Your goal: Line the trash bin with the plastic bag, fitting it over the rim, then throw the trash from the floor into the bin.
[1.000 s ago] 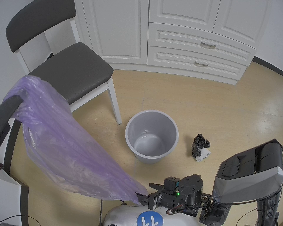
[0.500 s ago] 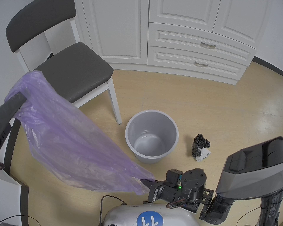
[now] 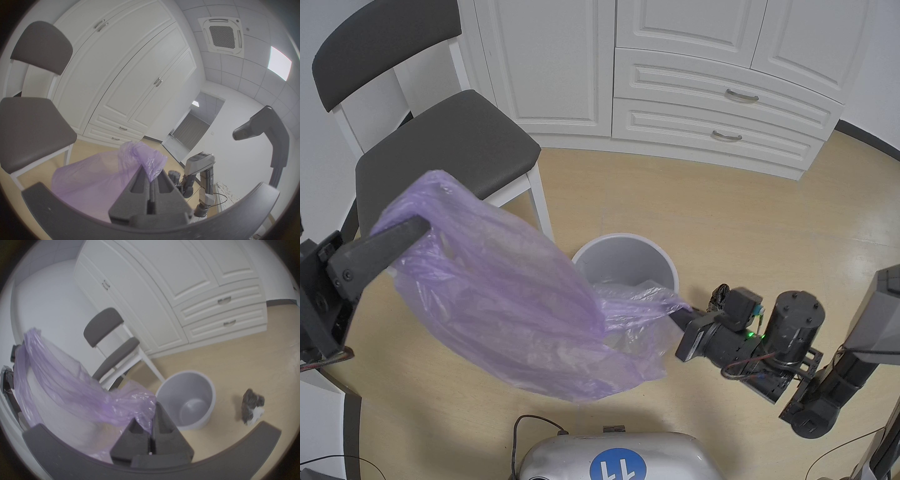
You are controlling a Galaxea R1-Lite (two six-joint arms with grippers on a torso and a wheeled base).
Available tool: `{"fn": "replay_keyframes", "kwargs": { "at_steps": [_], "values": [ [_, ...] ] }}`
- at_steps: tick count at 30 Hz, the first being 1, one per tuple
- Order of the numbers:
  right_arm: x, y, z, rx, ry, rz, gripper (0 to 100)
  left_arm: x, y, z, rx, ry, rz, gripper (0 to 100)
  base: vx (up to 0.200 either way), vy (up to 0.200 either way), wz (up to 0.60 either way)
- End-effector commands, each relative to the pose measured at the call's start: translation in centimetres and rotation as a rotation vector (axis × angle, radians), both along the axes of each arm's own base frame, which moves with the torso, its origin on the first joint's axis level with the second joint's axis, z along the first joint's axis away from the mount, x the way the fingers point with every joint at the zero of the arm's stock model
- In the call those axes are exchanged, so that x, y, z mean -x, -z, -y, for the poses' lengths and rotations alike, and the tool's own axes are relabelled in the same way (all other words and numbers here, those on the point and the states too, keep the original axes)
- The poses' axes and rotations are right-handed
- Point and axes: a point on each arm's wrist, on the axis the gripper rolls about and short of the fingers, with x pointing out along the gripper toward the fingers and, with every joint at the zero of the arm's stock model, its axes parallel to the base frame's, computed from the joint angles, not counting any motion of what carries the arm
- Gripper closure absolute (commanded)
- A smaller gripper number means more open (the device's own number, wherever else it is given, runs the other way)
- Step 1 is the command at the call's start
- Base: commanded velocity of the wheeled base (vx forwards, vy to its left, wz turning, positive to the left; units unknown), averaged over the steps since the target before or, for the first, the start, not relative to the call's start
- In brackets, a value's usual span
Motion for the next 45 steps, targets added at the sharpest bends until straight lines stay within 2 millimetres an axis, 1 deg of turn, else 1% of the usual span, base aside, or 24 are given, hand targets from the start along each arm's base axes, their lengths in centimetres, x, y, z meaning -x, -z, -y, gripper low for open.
{"fn": "replay_keyframes", "kwargs": {
  "at_steps": [1,2,3,6,7,8,10,11,12,14,17,18,20,21,23,24,25,26,29,31,32,34,40,45],
  "values": [
    [0.2,-6.0,3.4,-0.043,0.086,0.087,100,-2.6,1.5,1.5,-0.046,-0.019,-0.100,100,0.000,0.000,0.00],
    [0.3,-6.3,3.5,-0.042,0.088,0.084,100,-2.7,1.6,1.6,-0.047,-0.019,-0.103,100,0.000,0.000,0.00],
    [0.6,-8.1,4.4,-0.032,0.113,0.063,100,-3.2,1.8,1.8,-0.056,-0.021,-0.119,100,0.000,0.000,0.00],
    [1.3,-10.6,5.7,-0.019,0.144,0.020,100,-3.8,2.2,2.1,-0.067,-0.023,-0.141,100,0.000,0.000,0.00],
    [1.9,-11.8,6.3,-0.024,0.153,-0.010,100,-4.2,2.5,2.3,-0.075,-0.023,-0.156,100,0.000,0.000,0.00],
    [2.0,-12.1,6.4,-0.025,0.155,-0.016,100,-4.2,2.5,2.3,-0.077,-0.023,-0.159,100,0.000,0.000,0.00],
    [3.4,-14.6,7.7,-0.027,0.173,-0.082,100,-4.9,3.1,2.7,-0.093,-0.023,-0.186,100,0.000,0.000,0.00],
    [3.4,-14.6,7.7,-0.027,0.173,-0.082,100,-4.9,3.1,2.7,-0.093,-0.023,-0.186,100,0.000,0.000,0.00],
    [4.1,-16.0,8.5,-0.034,0.190,-0.105,100,-5.2,3.4,2.8,-0.102,-0.023,-0.197,100,0.000,0.000,0.00],
    [5.0,-17.0,9.1,-0.046,0.197,-0.117,100,-5.4,4.1,3.0,-0.133,-0.024,-0.205,100,0.000,0.000,0.00],
    [5.3,-16.9,9.2,-0.042,0.195,-0.125,100,-5.6,4.7,3.1,-0.170,-0.025,-0.207,100,0.000,0.000,0.00],
    [5.5,-16.7,8.6,-0.017,0.191,-0.123,100,-5.8,6.1,3.6,-0.275,-0.031,-0.213,100,0.000,0.000,0.00],
    [5.6,-16.8,8.0,-0.005,0.183,-0.118,100,-5.9,6.5,3.8,-0.311,-0.056,-0.224,100,0.000,0.000,0.00],
    [5.2,-17.2,7.0,0.045,0.186,-0.085,100,-6.6,6.7,4.4,-0.372,-0.122,-0.244,100,0.000,0.000,0.00],
    [4.9,-17.5,6.8,0.079,0.198,-0.061,100,-7.1,6.5,4.8,-0.389,-0.150,-0.249,100,0.000,0.000,0.00],
    [4.9,-17.4,6.9,0.202,0.210,-0.028,100,-8.5,5.9,5.4,-0.428,-0.212,-0.259,100,0.000,0.000,0.00],
    [4.9,-17.4,6.9,0.202,0.210,-0.028,100,-8.5,5.9,5.4,-0.428,-0.212,-0.259,100,0.000,0.000,0.00],
    [4.7,-16.7,7.2,0.336,0.225,0.002,100,-9.4,4.9,5.8,-0.470,-0.275,-0.266,100,0.000,0.000,0.00],
    [4.4,-14.4,7.4,0.401,0.301,-0.004,100,-9.4,4.4,5.7,-0.500,-0.314,-0.292,100,0.000,0.000,0.00],
    [4.2,-13.1,7.4,0.390,0.320,0.018,100,-9.4,4.3,5.7,-0.491,-0.318,-0.296,100,0.000,0.000,0.00],
    [4.2,-12.9,7.4,0.378,0.317,0.049,100,-9.4,4.4,5.6,-0.486,-0.321,-0.302,100,0.000,0.000,0.00],
    [4.3,-13.3,7.4,0.389,0.303,0.121,100,-9.4,4.6,5.6,-0.465,-0.325,-0.320,100,0.000,0.000,0.00],
    [3.6,-13.3,7.1,0.428,0.298,0.124,100,-9.1,5.2,5.6,-0.421,-0.327,-0.278,100,0.000,0.000,0.00],
    [3.4,-13.3,7.7,0.461,0.330,0.139,100,-8.1,4.3,5.0,-0.341,-0.341,-0.198,100,0.000,0.000,0.00]
  ]
}}
